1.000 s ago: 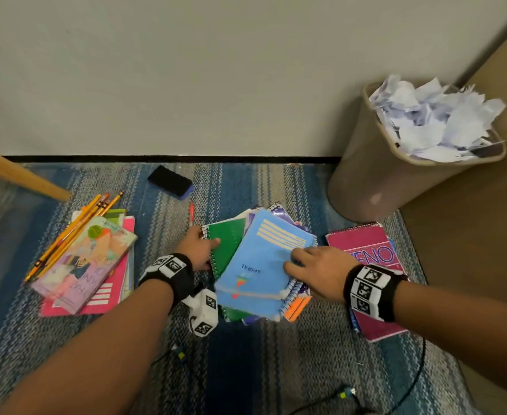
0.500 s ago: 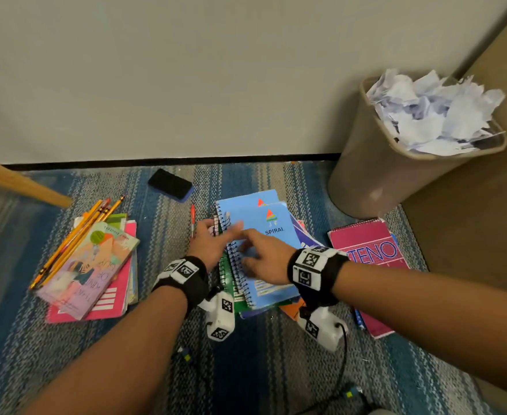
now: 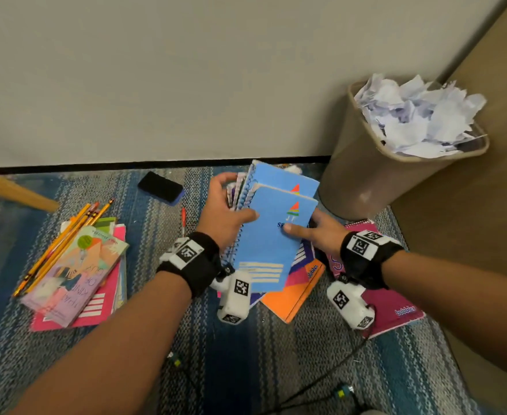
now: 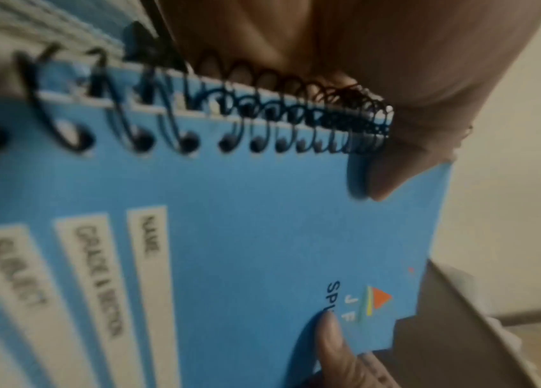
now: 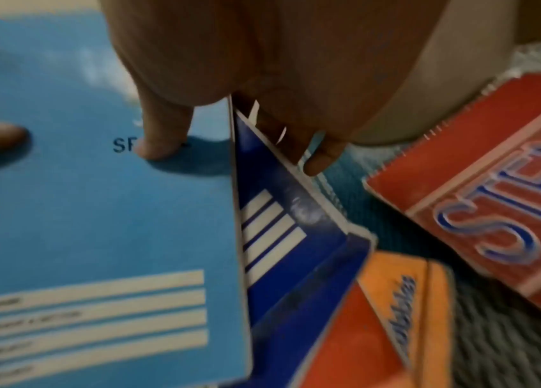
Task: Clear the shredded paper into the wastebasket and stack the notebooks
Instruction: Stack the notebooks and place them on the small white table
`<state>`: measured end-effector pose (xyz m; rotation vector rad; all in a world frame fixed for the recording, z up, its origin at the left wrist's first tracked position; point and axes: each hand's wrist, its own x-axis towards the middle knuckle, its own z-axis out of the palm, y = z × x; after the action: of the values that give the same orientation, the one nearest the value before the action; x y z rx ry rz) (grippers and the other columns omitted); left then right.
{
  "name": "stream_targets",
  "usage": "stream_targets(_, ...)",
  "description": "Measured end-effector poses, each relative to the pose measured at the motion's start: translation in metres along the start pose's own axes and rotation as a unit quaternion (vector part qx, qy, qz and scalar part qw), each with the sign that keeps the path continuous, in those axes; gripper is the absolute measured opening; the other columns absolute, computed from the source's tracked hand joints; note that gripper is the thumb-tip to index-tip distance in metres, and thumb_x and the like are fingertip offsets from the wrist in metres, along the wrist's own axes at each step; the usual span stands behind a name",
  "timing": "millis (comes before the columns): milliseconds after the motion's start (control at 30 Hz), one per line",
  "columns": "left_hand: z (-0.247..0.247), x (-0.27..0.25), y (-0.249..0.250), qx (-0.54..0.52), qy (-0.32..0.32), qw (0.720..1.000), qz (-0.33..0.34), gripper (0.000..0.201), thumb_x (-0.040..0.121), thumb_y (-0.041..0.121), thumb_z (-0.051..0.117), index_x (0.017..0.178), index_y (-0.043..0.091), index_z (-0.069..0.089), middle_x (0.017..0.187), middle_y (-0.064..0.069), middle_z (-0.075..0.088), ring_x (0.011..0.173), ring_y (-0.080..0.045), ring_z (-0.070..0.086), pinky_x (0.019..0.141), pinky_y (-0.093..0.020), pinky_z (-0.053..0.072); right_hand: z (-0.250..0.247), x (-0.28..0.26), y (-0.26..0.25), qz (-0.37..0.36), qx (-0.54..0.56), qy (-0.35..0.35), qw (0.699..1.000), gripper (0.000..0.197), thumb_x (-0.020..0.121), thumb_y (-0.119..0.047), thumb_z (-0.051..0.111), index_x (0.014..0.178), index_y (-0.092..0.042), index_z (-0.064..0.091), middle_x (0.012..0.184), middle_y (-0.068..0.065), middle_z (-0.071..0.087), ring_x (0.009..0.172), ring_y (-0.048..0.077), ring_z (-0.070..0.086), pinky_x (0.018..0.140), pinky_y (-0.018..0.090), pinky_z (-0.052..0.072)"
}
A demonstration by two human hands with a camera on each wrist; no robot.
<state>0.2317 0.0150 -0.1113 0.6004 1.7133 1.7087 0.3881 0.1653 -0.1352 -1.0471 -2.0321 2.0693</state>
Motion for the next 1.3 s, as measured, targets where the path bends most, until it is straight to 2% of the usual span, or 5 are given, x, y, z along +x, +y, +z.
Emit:
stream_targets(200, 0.006, 0.015, 0.043, -0.045, -0.01, 0.997, 0.055, 0.06, 0.062, -0.003, 0.065, 0.117, 0.014, 0.046, 0.103, -0.003, 0.062, 0.087, -0.015, 0.061, 0.083, -0.037, 0.052, -0.007, -0.003, -0.039, -0.121, 0.057, 0.007, 0.991, 0.074, 0.07, -0.037, 0.081, 0.127, -0.001, 0.05, 0.109, -0.008, 0.072, 0.102, 0.01, 0.067, 0.086, 0.025, 0.053)
stream_targets(600, 0.02, -0.01, 0.012, 0.019, -0.003, 0.991, 0.133, 0.067, 0.06, -0.01, 0.053, 0.118, 0.021, 0.041, 0.112, 0.003, 0.056, 0.1, -0.004, 0.059, 0.089, -0.024, 0.049, -0.005, -0.014, 0.013, -0.106, 0.065, 0.124, 0.984, 0.06, 0.085, 0.019, 0.052, 0.133, -0.013, 0.04, 0.122, 0.004, 0.062, 0.105, 0.006, 0.065, 0.088, 0.034, 0.056)
stream_targets(800, 0.013, -0.03, -0.039, 0.028, 0.016, 0.995, -0.095, 0.073, 0.071, -0.005, 0.074, 0.136, -0.007, 0.04, 0.111, -0.007, 0.063, 0.093, -0.017, 0.057, 0.074, -0.012, 0.05, 0.01, -0.011, 0.041, -0.072, -0.071, 0.077, 0.992, 0.063, 0.082, -0.006, 0.073, 0.136, 0.005, 0.043, 0.124, 0.007, 0.063, 0.105, 0.006, 0.061, 0.091, 0.016, 0.05)
stream_targets(1067, 0.025, -0.007, -0.022, 0.073, -0.107, 0.99, -0.046, 0.064, 0.067, 0.001, 0.058, 0.121, 0.032, 0.04, 0.117, 0.0, 0.06, 0.105, -0.016, 0.059, 0.092, -0.032, 0.05, -0.029, -0.031, 0.024, -0.129, 0.001, 0.089, 0.988, 0.065, 0.084, -0.014, 0.072, 0.138, -0.011, 0.035, 0.133, 0.005, 0.06, 0.12, 0.02, 0.06, 0.097, 0.037, 0.051)
stream_targets(1300, -0.006, -0.012, -0.082, 0.606, -0.158, 0.777, -0.06, 0.074, 0.081, 0.035, 0.068, 0.143, 0.016, 0.033, 0.138, -0.009, 0.042, 0.129, -0.032, 0.038, 0.104, -0.046, 0.039, -0.026, -0.079, 0.073, 0.083, 0.199, 0.075, 0.974, 0.107, 0.038, -0.042, 0.097, 0.128, -0.001, 0.055, 0.112, 0.009, 0.072, 0.093, 0.025, 0.072, 0.068, 0.032, 0.059)
